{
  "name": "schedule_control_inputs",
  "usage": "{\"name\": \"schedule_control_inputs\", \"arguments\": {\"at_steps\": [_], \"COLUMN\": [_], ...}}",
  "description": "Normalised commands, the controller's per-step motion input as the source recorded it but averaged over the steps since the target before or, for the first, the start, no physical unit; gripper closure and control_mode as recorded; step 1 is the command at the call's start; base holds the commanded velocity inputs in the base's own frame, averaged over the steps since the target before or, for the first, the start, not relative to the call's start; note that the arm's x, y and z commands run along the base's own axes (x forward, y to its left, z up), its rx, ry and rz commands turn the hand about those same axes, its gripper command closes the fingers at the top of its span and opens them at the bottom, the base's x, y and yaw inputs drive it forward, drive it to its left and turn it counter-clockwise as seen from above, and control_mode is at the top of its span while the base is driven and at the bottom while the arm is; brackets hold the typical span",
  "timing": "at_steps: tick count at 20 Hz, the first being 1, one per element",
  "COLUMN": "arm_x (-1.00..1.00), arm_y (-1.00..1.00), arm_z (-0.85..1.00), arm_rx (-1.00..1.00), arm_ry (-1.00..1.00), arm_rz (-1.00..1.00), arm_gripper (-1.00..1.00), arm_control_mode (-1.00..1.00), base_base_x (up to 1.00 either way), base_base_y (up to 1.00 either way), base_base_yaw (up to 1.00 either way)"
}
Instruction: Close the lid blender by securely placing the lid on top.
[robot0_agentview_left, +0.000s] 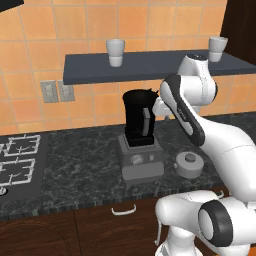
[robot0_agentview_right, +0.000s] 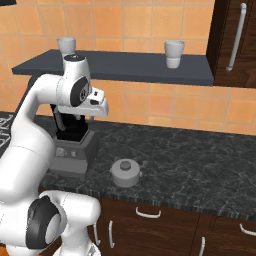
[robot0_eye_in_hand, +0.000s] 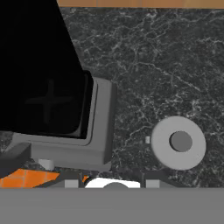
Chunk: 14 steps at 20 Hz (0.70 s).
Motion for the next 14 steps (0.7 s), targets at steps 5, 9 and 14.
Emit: {"name": "schedule_control_inputs", "arguments": {"at_steps": [5,9,14], "arm_x": [-0.14,-0.24,-0.18], "arm_y": [-0.13,-0.36,-0.49], "arm_z": [-0.15,-0.26,-0.28], "arm_rx": [0.0,0.0,0.0], "arm_ry": [-0.07,-0.07,0.0], "arm_rz": [0.0,0.0,0.0], "arm_gripper": [-1.0,-1.0,-1.0], "arm_control_mode": [-1.0,-1.0,-1.0], "base_base_x": [0.0,0.0,0.0], "base_base_y": [0.0,0.0,0.0], "base_base_yaw": [0.0,0.0,0.0]}}
